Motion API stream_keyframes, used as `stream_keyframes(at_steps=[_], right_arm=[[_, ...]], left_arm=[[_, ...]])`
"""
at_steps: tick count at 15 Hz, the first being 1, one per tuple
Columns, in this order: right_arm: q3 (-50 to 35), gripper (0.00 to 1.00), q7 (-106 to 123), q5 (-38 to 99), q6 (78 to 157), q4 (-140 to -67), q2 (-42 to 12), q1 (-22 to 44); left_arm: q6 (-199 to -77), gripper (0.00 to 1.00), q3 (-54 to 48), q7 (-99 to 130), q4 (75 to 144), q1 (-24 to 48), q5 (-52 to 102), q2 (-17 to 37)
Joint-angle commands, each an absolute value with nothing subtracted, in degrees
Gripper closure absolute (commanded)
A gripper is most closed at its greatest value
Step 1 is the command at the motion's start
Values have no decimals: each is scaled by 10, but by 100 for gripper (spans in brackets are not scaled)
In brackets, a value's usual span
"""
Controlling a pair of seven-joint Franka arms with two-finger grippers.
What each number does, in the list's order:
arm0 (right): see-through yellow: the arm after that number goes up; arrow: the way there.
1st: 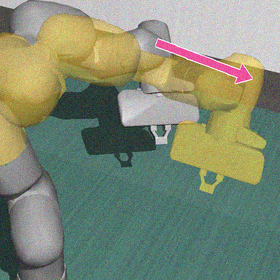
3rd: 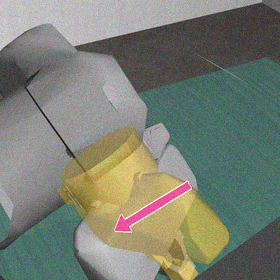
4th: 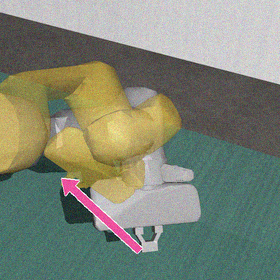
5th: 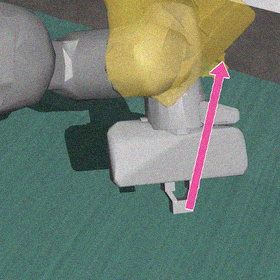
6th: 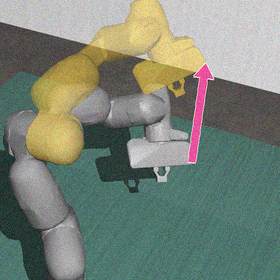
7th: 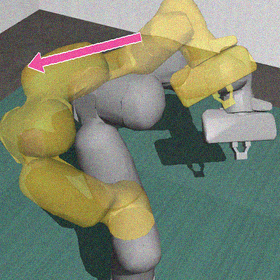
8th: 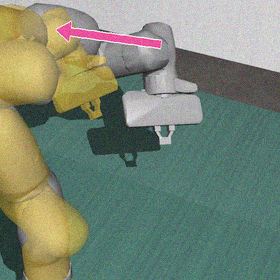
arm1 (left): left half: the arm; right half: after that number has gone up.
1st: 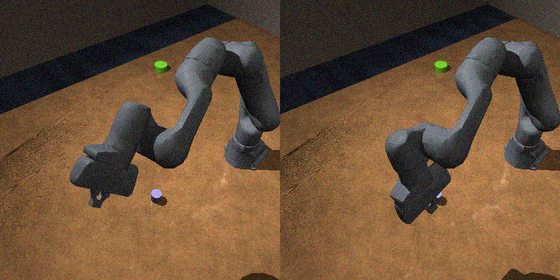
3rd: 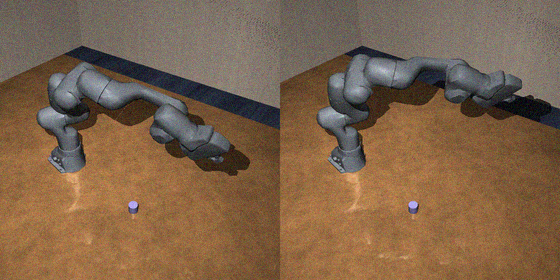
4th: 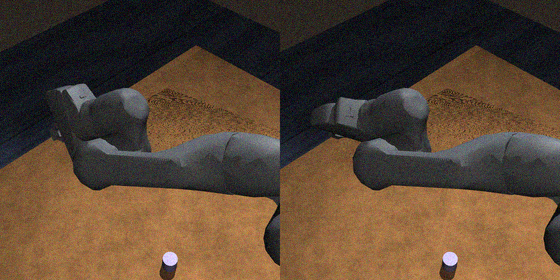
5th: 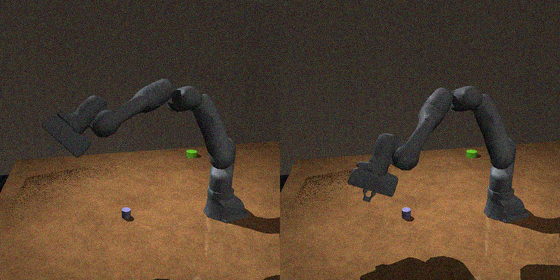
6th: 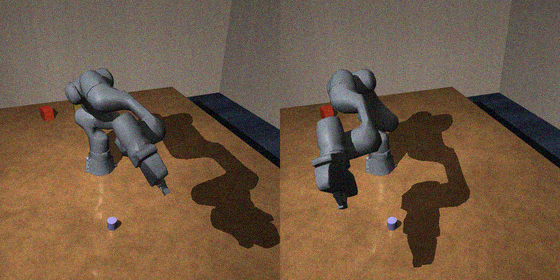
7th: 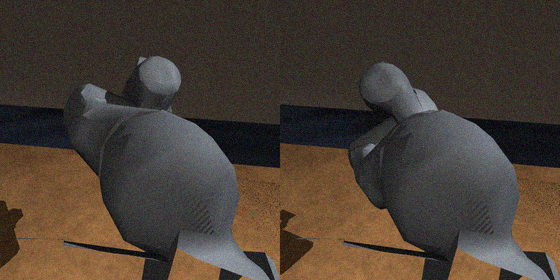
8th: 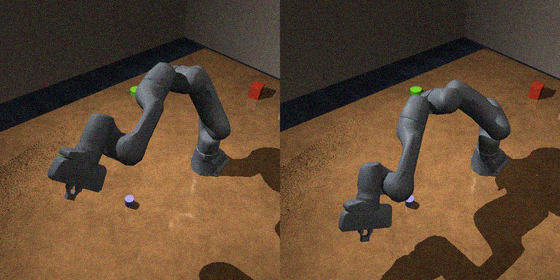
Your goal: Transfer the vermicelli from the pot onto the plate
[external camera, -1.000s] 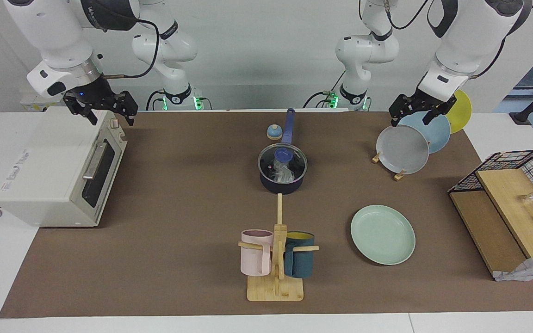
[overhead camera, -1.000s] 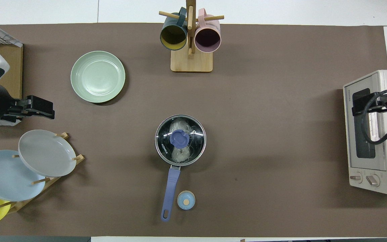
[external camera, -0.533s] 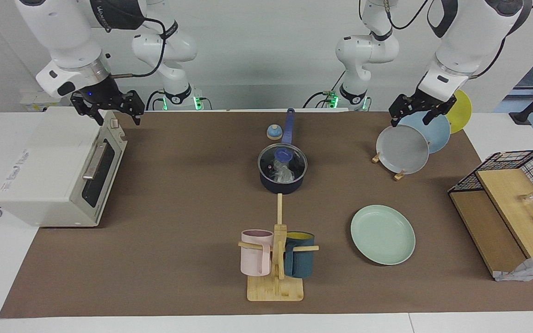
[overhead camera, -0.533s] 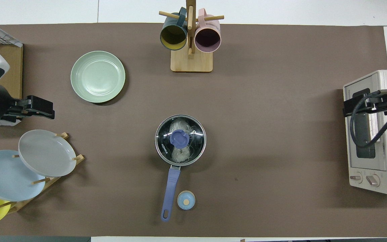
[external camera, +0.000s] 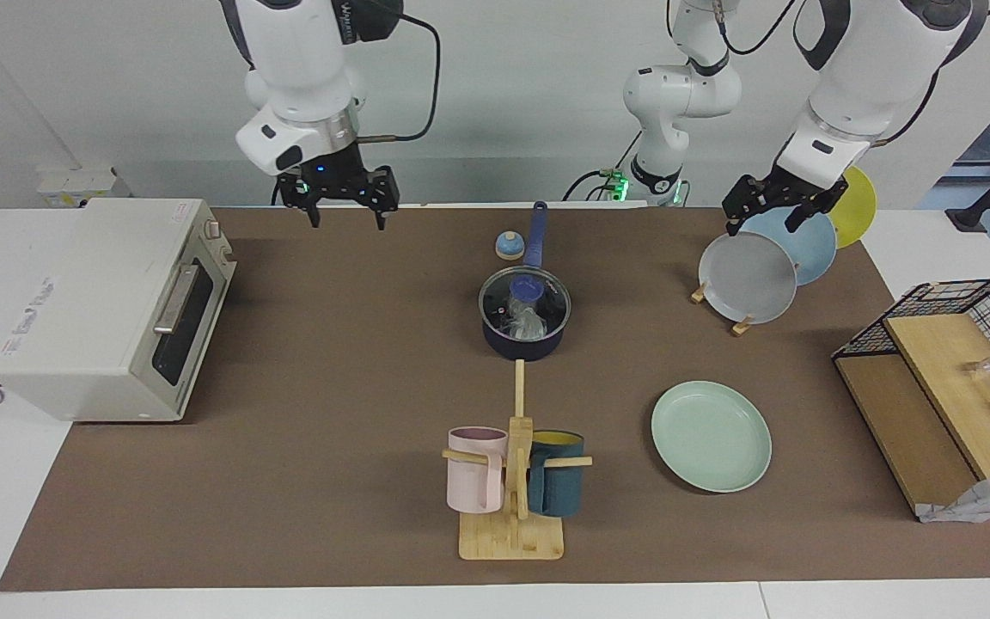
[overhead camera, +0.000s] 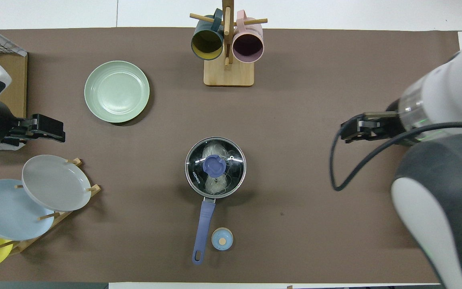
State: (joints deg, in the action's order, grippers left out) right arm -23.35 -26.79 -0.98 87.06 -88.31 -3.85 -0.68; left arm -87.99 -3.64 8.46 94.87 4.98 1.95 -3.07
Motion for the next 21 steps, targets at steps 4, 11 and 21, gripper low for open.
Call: stream_keyframes(at_steps=[4,11,21], right_arm=[[-367,0,-493,-98,941,-833,-166,24],[-368,0,-580,-117,1050,-876,-197,96],[-403,0,-599,-185,1130,-959,-215,89]], left_arm=[[-880,0,-40,79,949,45,12,-32],[-880,0,-40,79,949,45,12,-32],[-876,0,-40,80,948,52,12,-33]])
